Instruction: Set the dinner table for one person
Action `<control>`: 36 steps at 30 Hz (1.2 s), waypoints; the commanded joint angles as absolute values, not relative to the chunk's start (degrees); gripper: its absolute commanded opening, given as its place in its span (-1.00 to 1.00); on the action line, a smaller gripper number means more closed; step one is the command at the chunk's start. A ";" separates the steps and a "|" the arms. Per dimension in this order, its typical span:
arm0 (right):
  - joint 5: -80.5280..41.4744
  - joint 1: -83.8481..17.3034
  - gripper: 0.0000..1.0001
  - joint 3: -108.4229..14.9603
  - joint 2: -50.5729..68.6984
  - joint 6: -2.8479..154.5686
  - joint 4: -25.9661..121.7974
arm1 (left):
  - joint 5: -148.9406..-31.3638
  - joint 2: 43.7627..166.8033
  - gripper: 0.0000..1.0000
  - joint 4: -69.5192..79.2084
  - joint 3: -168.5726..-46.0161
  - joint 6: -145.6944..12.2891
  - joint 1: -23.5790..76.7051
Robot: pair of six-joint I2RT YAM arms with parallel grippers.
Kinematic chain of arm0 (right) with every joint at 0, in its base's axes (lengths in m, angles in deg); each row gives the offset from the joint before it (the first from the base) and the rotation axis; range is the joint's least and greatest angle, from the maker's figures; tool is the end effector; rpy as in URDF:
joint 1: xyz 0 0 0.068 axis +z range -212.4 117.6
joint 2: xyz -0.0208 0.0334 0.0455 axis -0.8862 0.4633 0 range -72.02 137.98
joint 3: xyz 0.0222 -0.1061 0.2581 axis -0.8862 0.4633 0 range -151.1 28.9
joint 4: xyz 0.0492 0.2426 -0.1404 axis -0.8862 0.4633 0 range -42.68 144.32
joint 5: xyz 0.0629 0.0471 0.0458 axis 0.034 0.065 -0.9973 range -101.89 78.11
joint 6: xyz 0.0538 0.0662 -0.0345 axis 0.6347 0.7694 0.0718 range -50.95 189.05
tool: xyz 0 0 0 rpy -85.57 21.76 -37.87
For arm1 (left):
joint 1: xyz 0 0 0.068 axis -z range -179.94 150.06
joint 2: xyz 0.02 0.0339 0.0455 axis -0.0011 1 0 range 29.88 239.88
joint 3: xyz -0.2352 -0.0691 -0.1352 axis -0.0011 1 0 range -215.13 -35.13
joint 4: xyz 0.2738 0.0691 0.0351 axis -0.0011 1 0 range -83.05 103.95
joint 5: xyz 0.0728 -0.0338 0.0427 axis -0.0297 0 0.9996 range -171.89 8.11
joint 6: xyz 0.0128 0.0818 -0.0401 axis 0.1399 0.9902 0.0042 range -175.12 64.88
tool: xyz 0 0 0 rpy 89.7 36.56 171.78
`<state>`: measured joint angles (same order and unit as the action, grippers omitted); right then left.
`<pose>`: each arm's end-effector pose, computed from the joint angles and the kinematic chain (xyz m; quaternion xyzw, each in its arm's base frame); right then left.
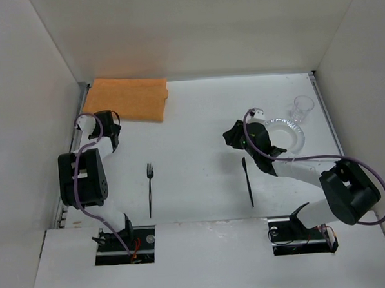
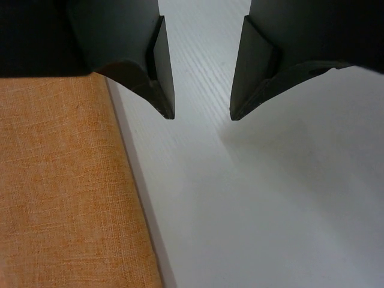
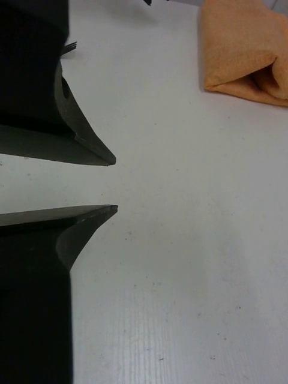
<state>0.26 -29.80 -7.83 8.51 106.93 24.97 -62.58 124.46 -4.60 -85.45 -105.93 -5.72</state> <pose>0.3089 0.1769 0.1813 0.0974 0.8180 0.2518 0.5079 0.3997 0.0679 0.1568 -0.4809 0.7237 -0.0450 0.4930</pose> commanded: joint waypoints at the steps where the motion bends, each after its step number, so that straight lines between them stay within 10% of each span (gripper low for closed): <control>1: -0.46 -30.01 -0.14 -10.47 9.19 106.75 22.45 | -68.35 125.85 -0.21 -7.90 -89.79 -109.79 -5.26; 11: -0.81 -30.01 0.20 -11.00 9.90 106.40 22.62 | -55.63 124.79 0.14 -8.79 -95.58 -90.57 14.15; 21: -0.81 -30.01 0.24 -10.12 8.32 106.93 22.18 | -51.74 145.78 0.52 4.29 -129.57 -65.42 22.25; 36: -1.25 -30.01 0.27 -9.86 8.14 107.19 21.74 | -44.01 165.84 0.32 17.50 -150.52 -49.59 24.80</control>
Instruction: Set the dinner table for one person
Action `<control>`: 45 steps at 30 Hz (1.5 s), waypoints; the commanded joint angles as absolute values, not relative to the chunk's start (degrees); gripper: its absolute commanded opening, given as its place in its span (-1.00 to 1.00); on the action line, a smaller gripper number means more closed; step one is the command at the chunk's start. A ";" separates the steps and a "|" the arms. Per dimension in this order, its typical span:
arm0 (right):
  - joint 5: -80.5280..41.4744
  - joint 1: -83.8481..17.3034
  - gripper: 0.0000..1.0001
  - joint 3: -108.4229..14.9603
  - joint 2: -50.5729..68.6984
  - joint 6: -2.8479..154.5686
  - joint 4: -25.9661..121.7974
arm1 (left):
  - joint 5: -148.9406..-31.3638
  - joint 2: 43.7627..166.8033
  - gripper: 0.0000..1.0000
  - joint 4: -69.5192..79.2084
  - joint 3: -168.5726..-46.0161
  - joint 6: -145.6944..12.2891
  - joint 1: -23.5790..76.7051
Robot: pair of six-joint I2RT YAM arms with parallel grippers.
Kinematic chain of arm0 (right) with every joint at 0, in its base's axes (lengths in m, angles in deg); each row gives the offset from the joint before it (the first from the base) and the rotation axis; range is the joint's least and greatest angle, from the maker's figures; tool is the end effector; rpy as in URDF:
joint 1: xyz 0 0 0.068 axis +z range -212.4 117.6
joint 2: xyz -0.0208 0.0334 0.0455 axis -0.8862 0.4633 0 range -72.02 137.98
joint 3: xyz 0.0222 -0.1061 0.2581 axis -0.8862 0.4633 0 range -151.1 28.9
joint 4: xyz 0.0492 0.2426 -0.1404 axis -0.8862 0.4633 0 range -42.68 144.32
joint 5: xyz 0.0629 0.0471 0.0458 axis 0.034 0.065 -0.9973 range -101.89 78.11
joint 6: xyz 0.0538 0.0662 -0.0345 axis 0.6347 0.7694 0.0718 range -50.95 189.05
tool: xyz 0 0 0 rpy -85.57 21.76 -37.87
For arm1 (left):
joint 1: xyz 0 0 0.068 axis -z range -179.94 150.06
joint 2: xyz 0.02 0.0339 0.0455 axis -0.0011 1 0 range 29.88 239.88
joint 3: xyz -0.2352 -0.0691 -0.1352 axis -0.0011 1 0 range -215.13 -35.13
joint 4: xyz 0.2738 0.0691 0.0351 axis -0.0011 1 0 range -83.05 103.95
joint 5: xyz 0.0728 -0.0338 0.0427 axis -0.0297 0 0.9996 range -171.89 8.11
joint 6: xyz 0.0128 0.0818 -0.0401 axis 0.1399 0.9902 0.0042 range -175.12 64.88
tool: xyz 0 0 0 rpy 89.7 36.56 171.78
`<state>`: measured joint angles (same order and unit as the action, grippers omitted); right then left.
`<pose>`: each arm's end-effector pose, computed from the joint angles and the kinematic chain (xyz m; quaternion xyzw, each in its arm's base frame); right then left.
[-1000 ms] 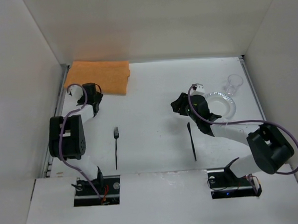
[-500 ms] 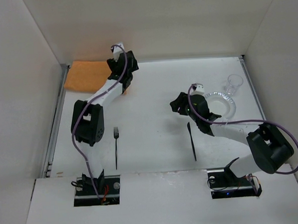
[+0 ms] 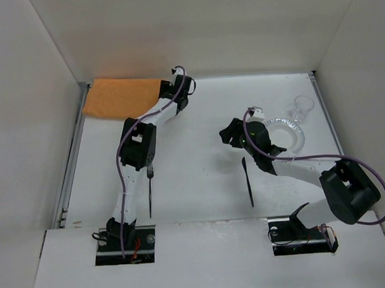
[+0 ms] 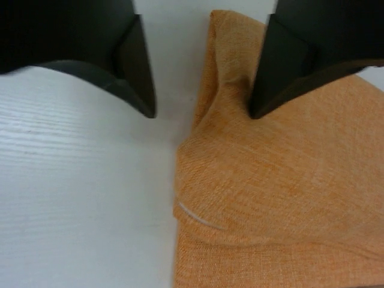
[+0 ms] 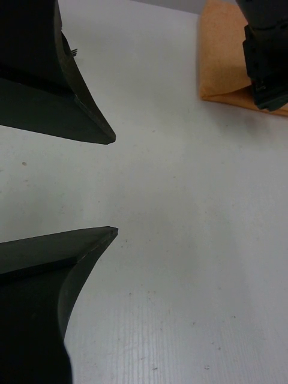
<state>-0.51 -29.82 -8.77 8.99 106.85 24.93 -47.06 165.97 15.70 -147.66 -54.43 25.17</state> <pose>0.3118 0.1799 0.1847 0.0935 0.8163 0.2583 0.5080 0.5692 -0.2147 0.1732 0.0458 0.8469 0.1589 0.5054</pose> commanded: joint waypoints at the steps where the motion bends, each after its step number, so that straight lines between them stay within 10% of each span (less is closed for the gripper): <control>1: -1.25 -30.10 0.27 -9.77 8.14 107.19 21.66 | -44.18 166.10 0.08 17.32 -150.53 -49.50 24.80; 8: -0.64 -30.28 0.27 -8.81 7.09 107.28 20.69 | -46.29 165.58 -0.77 14.43 -148.60 -48.80 25.85; 22: 4.90 -35.28 0.26 -2.74 0.32 111.58 17.88 | -64.91 143.98 -0.85 -0.60 -121.38 -49.50 38.95; 29: 4.20 -35.64 0.27 -3.35 2.24 112.46 18.05 | -65.37 126.32 -0.76 -3.86 -102.38 -52.39 38.61; 32: 3.94 -35.64 0.27 -3.88 3.30 112.46 18.23 | -62.92 122.79 -0.43 -4.74 -98.50 -52.49 38.69; 45: 3.85 -36.25 0.28 -3.27 2.43 113.16 18.58 | -48.76 125.32 0.16 -2.64 -102.52 -43.98 53.09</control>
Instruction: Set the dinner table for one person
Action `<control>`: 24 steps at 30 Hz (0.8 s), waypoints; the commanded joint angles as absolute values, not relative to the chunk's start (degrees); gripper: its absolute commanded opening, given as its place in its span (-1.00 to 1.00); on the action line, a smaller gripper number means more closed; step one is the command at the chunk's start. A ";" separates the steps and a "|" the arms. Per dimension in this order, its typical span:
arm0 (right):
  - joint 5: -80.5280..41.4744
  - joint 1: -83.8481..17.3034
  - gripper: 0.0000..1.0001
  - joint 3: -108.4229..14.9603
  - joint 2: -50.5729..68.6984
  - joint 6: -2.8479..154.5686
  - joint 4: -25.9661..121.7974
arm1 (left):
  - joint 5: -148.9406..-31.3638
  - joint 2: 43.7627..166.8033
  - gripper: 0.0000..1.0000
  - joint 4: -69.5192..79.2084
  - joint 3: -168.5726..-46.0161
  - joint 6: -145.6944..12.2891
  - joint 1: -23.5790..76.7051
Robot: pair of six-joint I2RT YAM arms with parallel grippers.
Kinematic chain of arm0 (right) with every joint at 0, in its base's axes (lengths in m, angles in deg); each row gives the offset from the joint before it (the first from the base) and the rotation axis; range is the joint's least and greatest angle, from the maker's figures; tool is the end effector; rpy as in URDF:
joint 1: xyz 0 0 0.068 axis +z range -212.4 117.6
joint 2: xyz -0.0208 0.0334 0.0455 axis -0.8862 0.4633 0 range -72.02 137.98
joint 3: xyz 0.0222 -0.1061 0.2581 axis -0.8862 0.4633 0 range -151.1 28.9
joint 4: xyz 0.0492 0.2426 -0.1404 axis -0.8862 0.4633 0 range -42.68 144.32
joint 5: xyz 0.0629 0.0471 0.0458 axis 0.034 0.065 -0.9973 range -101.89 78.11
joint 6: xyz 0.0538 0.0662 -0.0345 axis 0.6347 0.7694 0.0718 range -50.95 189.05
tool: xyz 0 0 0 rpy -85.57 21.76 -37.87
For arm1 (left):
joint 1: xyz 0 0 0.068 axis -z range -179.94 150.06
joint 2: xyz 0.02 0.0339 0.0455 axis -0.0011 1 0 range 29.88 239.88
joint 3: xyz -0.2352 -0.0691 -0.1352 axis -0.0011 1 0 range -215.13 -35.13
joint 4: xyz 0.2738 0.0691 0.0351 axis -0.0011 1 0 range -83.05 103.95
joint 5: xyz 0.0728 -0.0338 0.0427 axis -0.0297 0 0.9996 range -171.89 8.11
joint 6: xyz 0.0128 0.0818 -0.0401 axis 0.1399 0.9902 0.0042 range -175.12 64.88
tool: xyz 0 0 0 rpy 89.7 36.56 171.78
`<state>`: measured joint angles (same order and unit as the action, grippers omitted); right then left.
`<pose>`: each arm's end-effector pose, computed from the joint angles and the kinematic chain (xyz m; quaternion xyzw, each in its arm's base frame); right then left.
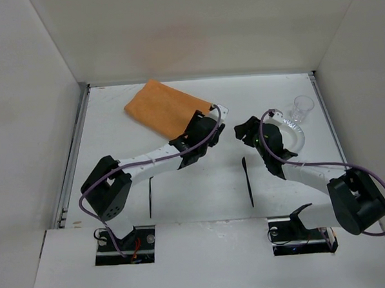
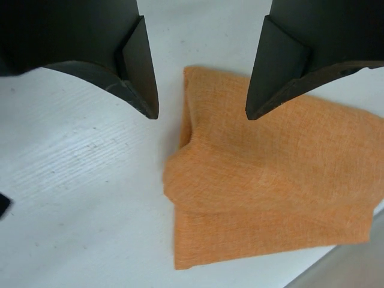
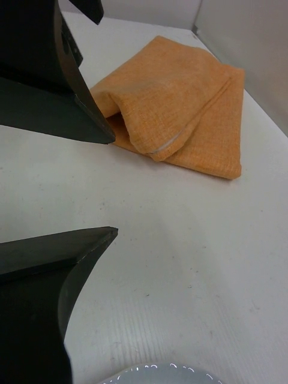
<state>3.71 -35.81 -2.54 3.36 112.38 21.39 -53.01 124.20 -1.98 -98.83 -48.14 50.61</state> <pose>0.3080 0.1293 0.1847 0.1956 0.7814 0.2437 0.5402 0.3097 -0.3137 0.2444 0.2629 0.7698 -0.0101 0.5815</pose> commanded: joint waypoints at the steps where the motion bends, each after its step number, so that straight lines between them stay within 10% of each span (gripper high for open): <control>1: 3.85 -36.60 0.28 -3.00 2.34 113.78 18.58 | -48.15 126.81 0.19 -2.46 -103.84 -42.22 53.89; 24: 4.20 -45.39 0.26 0.34 0.14 122.31 22.45 | -48.76 150.72 0.20 0.01 -119.49 -15.14 49.77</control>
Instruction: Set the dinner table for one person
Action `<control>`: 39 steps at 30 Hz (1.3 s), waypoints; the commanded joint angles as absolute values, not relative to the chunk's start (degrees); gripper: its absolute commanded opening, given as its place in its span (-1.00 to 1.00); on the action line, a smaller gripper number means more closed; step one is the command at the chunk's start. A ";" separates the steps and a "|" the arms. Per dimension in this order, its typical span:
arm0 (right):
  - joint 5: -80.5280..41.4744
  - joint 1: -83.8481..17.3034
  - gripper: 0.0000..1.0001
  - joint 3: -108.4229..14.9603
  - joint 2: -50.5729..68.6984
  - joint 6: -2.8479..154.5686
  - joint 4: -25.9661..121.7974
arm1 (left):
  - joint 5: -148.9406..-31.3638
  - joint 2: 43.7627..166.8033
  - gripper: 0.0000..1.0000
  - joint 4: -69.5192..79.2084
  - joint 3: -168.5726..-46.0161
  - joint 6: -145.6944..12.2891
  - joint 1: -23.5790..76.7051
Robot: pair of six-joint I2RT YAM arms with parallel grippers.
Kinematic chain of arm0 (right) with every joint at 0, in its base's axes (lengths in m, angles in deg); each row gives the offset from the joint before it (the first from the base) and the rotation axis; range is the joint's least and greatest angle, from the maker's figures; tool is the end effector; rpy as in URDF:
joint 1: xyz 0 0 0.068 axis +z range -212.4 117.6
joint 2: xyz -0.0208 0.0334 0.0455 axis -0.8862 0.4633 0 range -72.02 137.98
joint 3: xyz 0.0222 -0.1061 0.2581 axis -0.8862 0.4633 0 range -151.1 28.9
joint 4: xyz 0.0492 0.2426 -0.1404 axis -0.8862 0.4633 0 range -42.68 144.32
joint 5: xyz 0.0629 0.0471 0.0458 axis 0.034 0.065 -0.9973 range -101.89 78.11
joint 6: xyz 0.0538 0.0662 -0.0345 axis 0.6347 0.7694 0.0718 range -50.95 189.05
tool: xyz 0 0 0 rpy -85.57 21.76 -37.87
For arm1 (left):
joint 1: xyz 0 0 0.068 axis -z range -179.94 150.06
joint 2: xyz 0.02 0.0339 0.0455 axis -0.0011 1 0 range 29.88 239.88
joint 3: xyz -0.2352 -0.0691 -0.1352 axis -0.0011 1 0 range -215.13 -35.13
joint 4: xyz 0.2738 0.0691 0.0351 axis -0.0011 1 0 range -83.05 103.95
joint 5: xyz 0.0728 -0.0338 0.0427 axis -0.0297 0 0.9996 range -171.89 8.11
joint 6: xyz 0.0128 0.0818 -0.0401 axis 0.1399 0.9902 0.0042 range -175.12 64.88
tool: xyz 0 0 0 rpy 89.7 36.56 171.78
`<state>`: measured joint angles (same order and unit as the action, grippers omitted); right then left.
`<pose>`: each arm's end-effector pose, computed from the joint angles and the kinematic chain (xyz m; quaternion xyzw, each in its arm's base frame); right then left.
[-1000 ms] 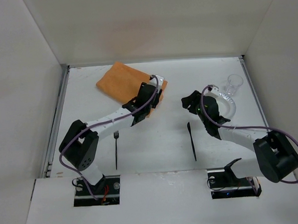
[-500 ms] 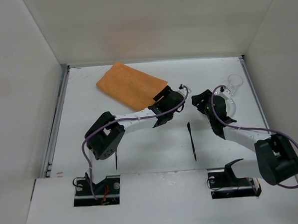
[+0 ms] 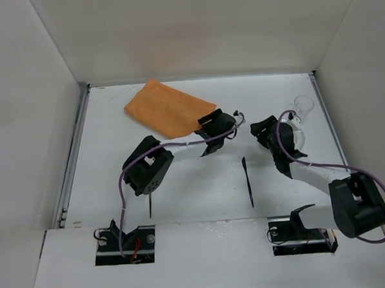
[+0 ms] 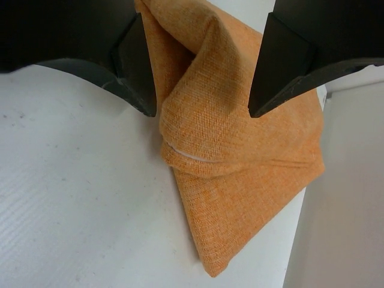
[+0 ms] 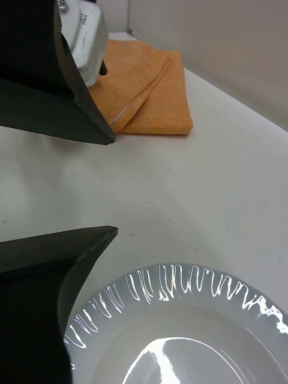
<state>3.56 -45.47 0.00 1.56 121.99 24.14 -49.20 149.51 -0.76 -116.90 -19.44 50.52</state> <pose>0.3127 0.0721 0.1706 0.3251 0.7555 0.2283 0.5209 0.3705 -0.3788 0.1593 0.4654 0.7034 0.1803 0.5061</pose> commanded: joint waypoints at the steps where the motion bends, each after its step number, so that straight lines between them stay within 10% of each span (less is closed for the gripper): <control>1: 4.20 -45.39 0.26 0.34 0.05 122.22 22.36 | -48.58 151.16 0.20 0.00 -119.76 -14.78 49.68; 12: 3.85 -45.31 0.26 0.60 -1.00 122.13 22.19 | -51.13 150.99 0.13 2.90 -118.88 -16.01 48.45; 21: 4.55 -45.48 0.25 1.57 -2.58 122.04 21.66 | -47.44 150.30 -0.81 -4.29 -118.45 -15.13 46.25; 31: 3.67 -43.82 0.24 -1.06 0.75 118.19 20.60 | -37.78 129.21 -0.87 -26.52 -99.92 -29.44 47.48; 36: -0.01 -39.07 -0.33 -8.87 9.87 112.73 22.44 | -30.75 118.06 -0.86 -31.55 -88.32 -43.05 47.13; 39: -4.58 -36.61 -0.34 -19.23 19.10 111.85 29.19 | -27.85 111.81 -0.85 -31.37 -82.08 -52.45 47.04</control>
